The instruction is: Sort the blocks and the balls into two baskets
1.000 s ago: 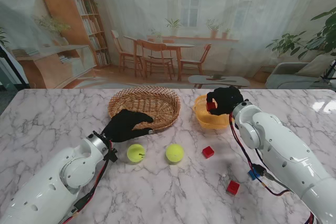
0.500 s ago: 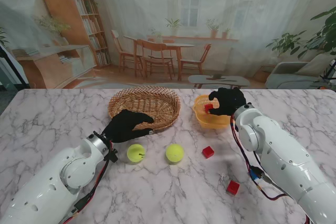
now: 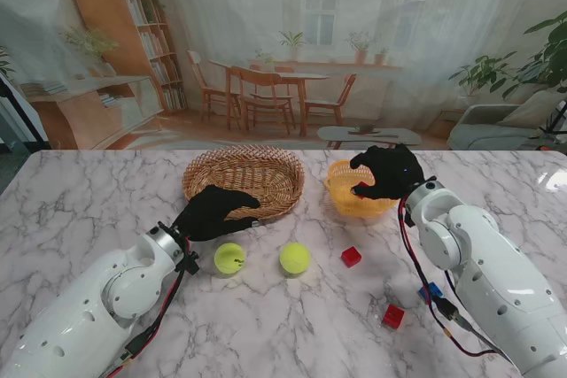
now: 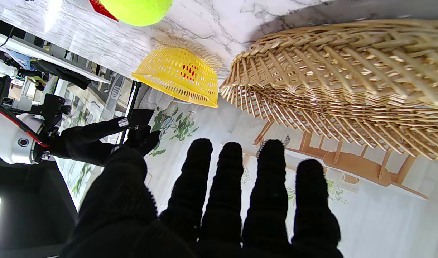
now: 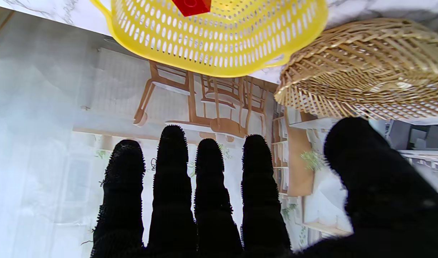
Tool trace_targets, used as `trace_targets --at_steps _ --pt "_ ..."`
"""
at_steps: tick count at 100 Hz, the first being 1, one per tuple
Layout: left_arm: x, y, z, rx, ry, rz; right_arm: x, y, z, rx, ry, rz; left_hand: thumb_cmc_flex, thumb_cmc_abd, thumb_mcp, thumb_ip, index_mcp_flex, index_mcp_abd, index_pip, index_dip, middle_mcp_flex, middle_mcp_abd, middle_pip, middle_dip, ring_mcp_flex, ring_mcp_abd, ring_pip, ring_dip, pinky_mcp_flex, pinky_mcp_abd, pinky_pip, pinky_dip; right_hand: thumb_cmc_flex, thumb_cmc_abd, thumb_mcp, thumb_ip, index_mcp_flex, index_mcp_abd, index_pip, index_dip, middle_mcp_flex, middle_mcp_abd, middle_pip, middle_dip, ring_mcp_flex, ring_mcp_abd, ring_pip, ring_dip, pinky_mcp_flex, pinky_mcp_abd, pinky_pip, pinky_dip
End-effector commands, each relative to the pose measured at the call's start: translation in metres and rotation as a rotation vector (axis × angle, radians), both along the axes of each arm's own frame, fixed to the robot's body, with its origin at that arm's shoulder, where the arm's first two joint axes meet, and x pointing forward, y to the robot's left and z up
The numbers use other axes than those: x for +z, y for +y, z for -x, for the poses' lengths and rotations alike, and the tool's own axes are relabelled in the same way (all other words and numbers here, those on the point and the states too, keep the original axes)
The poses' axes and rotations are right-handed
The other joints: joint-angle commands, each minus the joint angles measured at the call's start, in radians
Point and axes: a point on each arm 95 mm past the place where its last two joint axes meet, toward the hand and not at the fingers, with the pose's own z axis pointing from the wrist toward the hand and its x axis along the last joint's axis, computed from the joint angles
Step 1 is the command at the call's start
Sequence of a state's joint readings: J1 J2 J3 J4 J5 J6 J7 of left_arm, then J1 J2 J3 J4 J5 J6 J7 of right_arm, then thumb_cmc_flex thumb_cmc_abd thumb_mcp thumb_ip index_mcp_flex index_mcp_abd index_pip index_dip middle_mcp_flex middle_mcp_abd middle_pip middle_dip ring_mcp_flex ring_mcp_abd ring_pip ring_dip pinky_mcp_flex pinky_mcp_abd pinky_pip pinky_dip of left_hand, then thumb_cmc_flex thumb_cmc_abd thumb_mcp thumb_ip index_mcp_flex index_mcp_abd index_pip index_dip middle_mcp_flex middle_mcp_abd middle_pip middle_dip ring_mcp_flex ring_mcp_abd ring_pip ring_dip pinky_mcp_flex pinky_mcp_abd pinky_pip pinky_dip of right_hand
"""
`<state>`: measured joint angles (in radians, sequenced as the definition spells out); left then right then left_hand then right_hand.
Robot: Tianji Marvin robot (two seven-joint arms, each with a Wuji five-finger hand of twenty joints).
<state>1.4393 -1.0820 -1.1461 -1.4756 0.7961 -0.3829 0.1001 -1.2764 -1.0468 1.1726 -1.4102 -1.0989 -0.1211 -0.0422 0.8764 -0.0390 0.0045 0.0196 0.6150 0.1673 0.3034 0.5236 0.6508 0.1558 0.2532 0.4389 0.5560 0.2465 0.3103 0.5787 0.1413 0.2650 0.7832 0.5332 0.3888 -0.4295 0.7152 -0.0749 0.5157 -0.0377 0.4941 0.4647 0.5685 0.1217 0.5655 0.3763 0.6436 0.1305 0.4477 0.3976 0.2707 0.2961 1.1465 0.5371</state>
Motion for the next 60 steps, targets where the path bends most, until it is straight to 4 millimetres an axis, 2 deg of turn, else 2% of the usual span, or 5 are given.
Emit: trace_targets --at_steps 1,36,60 --pt "-0.001 -0.002 0.001 -0.009 0.011 -0.010 -0.003 0.002 0.007 0.021 -0.007 0.011 0.000 0.041 -0.026 -0.016 0.030 -0.015 0.009 0.006 0.028 -0.015 0.001 -0.001 0.018 0.003 0.012 0.003 -0.006 0.026 0.013 0.009 -0.006 0.032 -0.019 0.020 0.001 0.013 -0.016 -0.002 -0.010 0.011 -0.013 -0.008 -0.031 0.017 -0.044 -0.009 -0.019 0.027 -0.014 -0.015" --pt "-0.001 -0.002 0.001 -0.007 0.012 -0.012 -0.014 0.017 0.050 0.086 -0.027 -0.013 0.000 0.041 -0.026 -0.016 0.031 -0.015 0.009 0.006 0.028 -0.014 0.001 -0.001 0.019 0.005 0.013 0.003 -0.006 0.027 0.012 0.008 -0.002 0.026 -0.036 0.022 0.032 0.014 -0.028 0.002 0.036 0.014 -0.005 0.012 0.005 0.022 -0.005 0.014 0.013 0.019 0.023 -0.002" --pt "-0.002 -0.003 0.001 -0.006 0.014 -0.013 -0.034 0.021 0.075 0.106 -0.024 -0.010 -0.002 0.042 -0.028 -0.016 0.030 -0.016 0.009 0.006 0.028 -0.015 0.000 -0.001 0.019 0.004 0.013 0.003 -0.006 0.025 0.013 0.008 0.000 0.025 -0.041 0.022 0.047 0.012 -0.030 0.005 0.050 0.013 -0.009 0.018 0.009 0.022 -0.001 0.019 0.011 0.022 0.021 -0.004"
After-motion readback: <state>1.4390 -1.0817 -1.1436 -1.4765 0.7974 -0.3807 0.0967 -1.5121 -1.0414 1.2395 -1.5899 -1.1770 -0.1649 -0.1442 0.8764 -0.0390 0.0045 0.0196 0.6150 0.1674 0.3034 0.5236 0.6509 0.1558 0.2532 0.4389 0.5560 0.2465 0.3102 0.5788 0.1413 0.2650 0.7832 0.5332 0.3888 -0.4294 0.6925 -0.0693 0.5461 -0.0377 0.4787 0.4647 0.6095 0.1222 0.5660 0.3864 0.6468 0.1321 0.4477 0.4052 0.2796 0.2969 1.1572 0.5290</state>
